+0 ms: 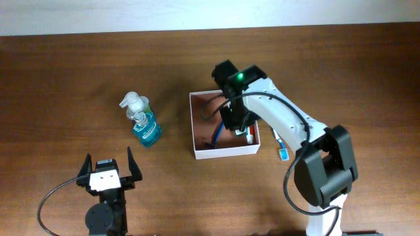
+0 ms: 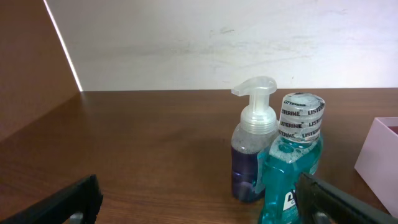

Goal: Pack container
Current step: 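Lower the razor into the box and open the right gripper, then move the right gripper over the blue toothbrush and close on it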

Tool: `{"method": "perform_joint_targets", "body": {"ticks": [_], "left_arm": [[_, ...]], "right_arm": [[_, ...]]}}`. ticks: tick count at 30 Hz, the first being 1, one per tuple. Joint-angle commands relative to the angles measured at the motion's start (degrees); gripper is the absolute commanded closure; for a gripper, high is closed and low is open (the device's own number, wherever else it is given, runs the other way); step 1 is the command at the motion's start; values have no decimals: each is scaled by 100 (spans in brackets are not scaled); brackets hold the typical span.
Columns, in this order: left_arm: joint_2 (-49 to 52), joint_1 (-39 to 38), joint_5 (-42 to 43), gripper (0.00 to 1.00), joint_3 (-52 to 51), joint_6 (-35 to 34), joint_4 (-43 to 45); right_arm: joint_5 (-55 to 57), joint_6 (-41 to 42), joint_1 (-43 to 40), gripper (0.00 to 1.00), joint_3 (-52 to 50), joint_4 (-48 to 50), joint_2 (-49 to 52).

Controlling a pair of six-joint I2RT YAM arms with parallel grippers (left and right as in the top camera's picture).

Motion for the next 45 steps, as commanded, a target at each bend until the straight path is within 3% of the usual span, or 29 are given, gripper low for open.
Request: {"method": "perform_joint_targets", "body": {"ticks": [1, 7, 18, 22, 30, 36, 45], "left_arm": [[-28, -28, 20, 1, -33, 92, 2], [-28, -28, 20, 1, -33, 92, 2], [-28, -28, 20, 1, -33, 92, 2], [-28, -28, 20, 1, -33, 94, 2], [-28, -28, 20, 1, -33, 94, 2], [-28, -28, 20, 1, -33, 94, 2], [-28, -28, 20, 1, -33, 92, 2]], "right_arm": [[291, -118, -157, 81, 905, -409, -205], [363, -116, -785, 82, 1228, -916, -212], [249, -356, -1871, 75, 313, -758, -212], [-566, -946, -1880, 67, -481, -212, -212], [-634, -1436, -1886, 59, -1749, 813, -212], [-627, -1432, -1888, 52, -2328, 1550, -210], [-455, -1408, -2345, 52, -2551, 2048, -210]]}}
